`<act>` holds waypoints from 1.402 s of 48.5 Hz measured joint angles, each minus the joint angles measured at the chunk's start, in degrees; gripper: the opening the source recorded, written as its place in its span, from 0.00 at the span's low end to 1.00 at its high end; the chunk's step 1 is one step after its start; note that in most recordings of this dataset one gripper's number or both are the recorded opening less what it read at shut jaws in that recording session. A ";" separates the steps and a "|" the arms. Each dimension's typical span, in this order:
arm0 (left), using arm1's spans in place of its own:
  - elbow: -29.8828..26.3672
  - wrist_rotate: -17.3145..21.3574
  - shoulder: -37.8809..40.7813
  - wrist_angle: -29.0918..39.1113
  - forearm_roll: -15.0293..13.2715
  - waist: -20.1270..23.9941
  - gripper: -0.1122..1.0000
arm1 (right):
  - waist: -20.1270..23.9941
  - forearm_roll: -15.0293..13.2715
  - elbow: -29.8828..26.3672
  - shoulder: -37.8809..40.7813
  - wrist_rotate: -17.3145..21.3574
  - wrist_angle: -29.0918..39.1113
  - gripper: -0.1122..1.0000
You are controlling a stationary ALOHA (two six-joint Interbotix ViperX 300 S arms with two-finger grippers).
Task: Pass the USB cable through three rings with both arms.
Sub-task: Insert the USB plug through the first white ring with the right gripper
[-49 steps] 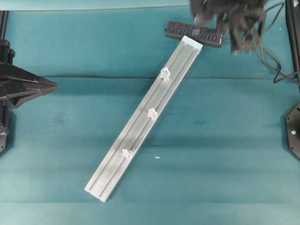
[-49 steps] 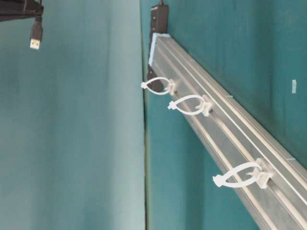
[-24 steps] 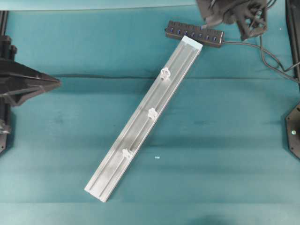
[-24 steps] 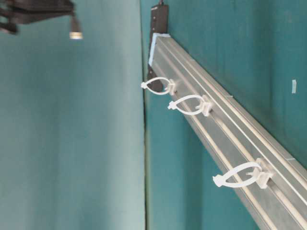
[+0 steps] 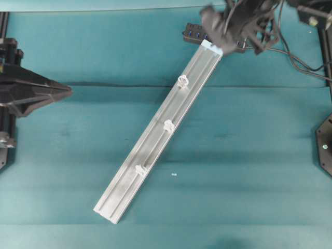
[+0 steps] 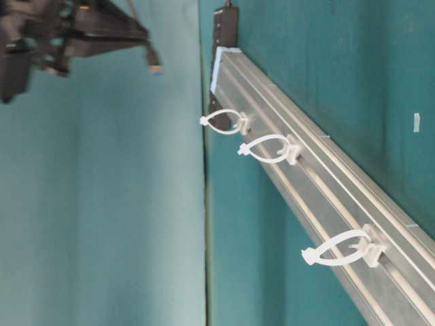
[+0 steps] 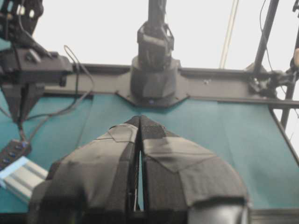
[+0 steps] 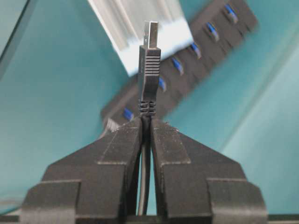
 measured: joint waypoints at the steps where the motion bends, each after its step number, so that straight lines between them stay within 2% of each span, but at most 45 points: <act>1: 0.00 0.00 0.09 -0.09 0.00 0.00 0.09 | 0.18 0.09 0.26 0.26 -0.35 -0.62 0.19; 11: 0.00 0.00 0.35 0.00 0.00 0.00 0.09 | 2.02 0.09 1.05 2.29 -1.23 -5.19 0.19; 22: 0.00 0.00 0.26 0.00 -0.09 0.00 0.09 | 3.60 0.35 1.05 4.13 -1.32 -6.77 0.19; 41: 0.00 -0.18 0.26 0.00 -0.09 0.00 0.09 | 4.04 4.39 1.85 5.19 -1.76 -9.49 0.19; 52: 0.00 -0.18 0.26 0.09 0.00 0.00 0.09 | 4.66 8.70 3.52 5.10 -6.33 -11.07 0.19; 59: 0.00 -0.44 0.26 0.09 -0.09 0.00 0.09 | 4.75 11.07 3.69 5.01 -7.29 -13.36 0.19; 68: 0.00 -2.90 0.35 0.09 -0.09 0.00 0.09 | 4.13 11.69 3.69 5.10 -7.47 -15.56 0.19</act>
